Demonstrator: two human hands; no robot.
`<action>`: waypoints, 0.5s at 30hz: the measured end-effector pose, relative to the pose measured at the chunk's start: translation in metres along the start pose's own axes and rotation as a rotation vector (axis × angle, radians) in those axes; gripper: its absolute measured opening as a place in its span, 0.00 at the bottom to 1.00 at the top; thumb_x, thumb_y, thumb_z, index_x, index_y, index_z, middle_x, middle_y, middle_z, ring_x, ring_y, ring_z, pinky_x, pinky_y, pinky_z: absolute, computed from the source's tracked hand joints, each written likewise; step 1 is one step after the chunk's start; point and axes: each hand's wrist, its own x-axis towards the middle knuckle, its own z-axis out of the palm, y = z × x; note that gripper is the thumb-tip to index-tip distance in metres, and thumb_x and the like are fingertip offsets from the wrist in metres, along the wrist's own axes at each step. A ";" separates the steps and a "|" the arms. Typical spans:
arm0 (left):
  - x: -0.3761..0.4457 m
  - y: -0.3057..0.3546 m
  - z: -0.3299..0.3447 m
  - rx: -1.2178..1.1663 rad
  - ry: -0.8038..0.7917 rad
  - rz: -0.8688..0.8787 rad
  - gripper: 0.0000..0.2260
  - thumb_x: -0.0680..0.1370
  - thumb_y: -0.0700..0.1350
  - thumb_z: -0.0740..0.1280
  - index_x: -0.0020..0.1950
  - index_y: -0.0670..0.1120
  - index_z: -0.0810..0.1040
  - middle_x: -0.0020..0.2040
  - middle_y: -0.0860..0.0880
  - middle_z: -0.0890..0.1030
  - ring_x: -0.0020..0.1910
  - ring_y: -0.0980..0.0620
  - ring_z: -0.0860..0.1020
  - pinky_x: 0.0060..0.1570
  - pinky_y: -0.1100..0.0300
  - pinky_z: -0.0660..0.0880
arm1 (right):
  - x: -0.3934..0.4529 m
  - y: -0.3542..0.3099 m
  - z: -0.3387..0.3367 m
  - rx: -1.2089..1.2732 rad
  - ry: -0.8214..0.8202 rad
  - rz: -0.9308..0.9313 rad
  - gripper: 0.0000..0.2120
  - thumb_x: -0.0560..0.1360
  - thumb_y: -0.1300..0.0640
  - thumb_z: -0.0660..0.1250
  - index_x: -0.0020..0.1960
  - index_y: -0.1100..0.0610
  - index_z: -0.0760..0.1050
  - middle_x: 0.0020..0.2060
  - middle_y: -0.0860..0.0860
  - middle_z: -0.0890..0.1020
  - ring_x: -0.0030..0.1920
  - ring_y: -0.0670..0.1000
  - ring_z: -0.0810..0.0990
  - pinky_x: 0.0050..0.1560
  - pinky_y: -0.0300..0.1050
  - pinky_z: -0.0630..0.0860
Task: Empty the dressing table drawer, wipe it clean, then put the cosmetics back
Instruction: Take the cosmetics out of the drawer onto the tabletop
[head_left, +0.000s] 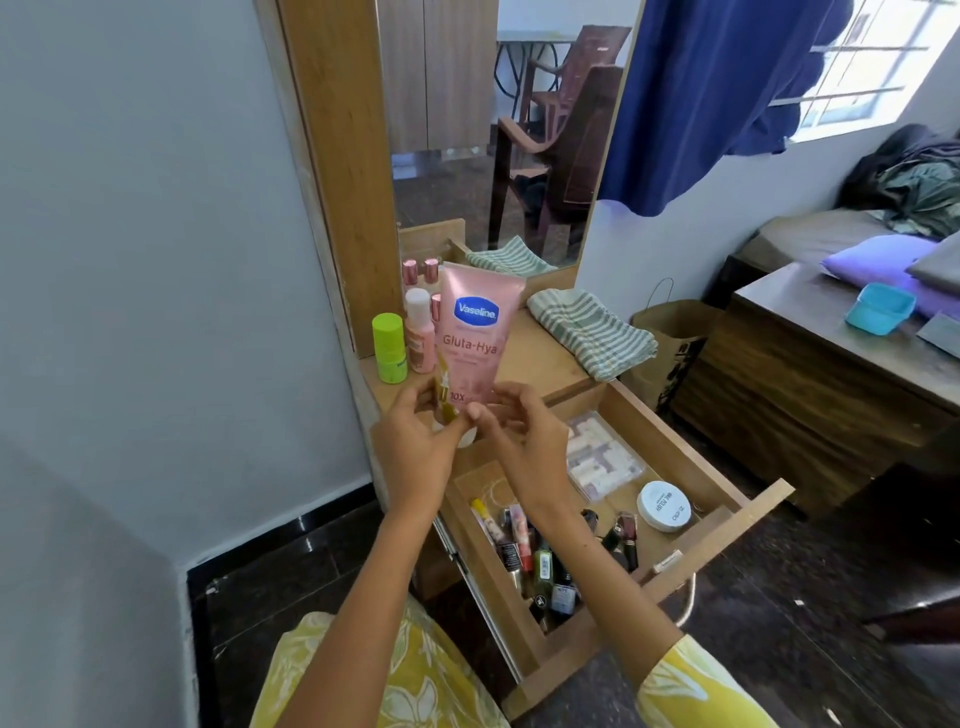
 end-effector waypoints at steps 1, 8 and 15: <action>0.000 -0.002 0.003 0.013 0.010 0.025 0.22 0.65 0.50 0.78 0.56 0.48 0.79 0.46 0.58 0.80 0.45 0.65 0.77 0.43 0.76 0.71 | 0.000 0.001 0.002 0.029 0.000 0.038 0.16 0.70 0.50 0.73 0.54 0.54 0.76 0.45 0.43 0.83 0.45 0.40 0.82 0.43 0.36 0.79; 0.012 -0.024 0.016 0.122 -0.135 0.143 0.25 0.69 0.44 0.76 0.65 0.47 0.76 0.54 0.53 0.82 0.52 0.58 0.79 0.52 0.58 0.77 | 0.024 0.015 0.008 0.087 0.074 0.125 0.16 0.71 0.61 0.73 0.57 0.59 0.76 0.45 0.44 0.82 0.47 0.37 0.81 0.43 0.29 0.75; 0.024 -0.026 0.024 0.373 -0.428 0.160 0.32 0.76 0.36 0.65 0.76 0.52 0.56 0.63 0.46 0.77 0.59 0.44 0.74 0.60 0.46 0.71 | 0.045 0.028 0.015 0.036 0.110 0.146 0.26 0.68 0.60 0.76 0.64 0.58 0.72 0.52 0.45 0.78 0.55 0.45 0.78 0.46 0.31 0.76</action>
